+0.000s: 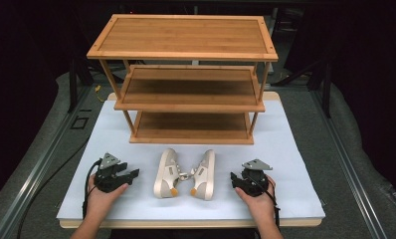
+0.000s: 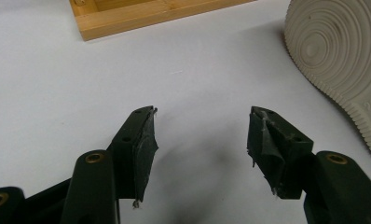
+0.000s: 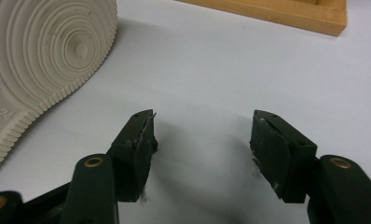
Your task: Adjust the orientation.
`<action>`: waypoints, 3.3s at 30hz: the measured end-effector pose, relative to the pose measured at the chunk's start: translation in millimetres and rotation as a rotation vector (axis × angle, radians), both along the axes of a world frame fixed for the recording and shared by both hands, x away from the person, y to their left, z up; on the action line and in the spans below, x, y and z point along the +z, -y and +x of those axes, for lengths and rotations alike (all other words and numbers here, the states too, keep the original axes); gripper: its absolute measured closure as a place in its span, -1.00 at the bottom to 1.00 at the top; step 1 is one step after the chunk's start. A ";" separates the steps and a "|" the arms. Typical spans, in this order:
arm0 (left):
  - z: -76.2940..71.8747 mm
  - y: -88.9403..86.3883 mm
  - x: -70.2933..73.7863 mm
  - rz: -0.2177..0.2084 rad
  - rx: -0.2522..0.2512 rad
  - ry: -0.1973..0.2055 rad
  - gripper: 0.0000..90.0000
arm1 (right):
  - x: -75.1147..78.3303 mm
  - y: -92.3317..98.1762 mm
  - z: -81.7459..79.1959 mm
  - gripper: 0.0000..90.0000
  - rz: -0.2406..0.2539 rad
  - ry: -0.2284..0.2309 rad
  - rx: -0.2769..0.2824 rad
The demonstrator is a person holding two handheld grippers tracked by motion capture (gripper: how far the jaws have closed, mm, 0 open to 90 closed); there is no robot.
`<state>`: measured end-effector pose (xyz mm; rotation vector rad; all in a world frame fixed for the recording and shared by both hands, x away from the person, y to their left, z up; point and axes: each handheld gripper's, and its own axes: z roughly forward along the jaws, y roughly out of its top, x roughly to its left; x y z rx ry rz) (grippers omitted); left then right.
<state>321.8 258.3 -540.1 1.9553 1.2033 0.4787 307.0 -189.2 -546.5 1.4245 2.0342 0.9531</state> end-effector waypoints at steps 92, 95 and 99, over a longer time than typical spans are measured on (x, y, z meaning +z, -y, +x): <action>-50.2 52.5 38.6 -0.014 -0.240 0.090 0.99 | 13.8 -6.9 -13.0 0.08 0.067 0.038 0.033; -49.4 48.0 37.6 -0.016 -0.224 0.078 0.99 | 13.5 -6.7 -12.6 0.08 0.077 0.037 0.040; -47.0 41.3 35.4 -0.003 -0.201 0.059 0.99 | 13.9 -6.5 -12.9 0.08 0.073 0.031 0.040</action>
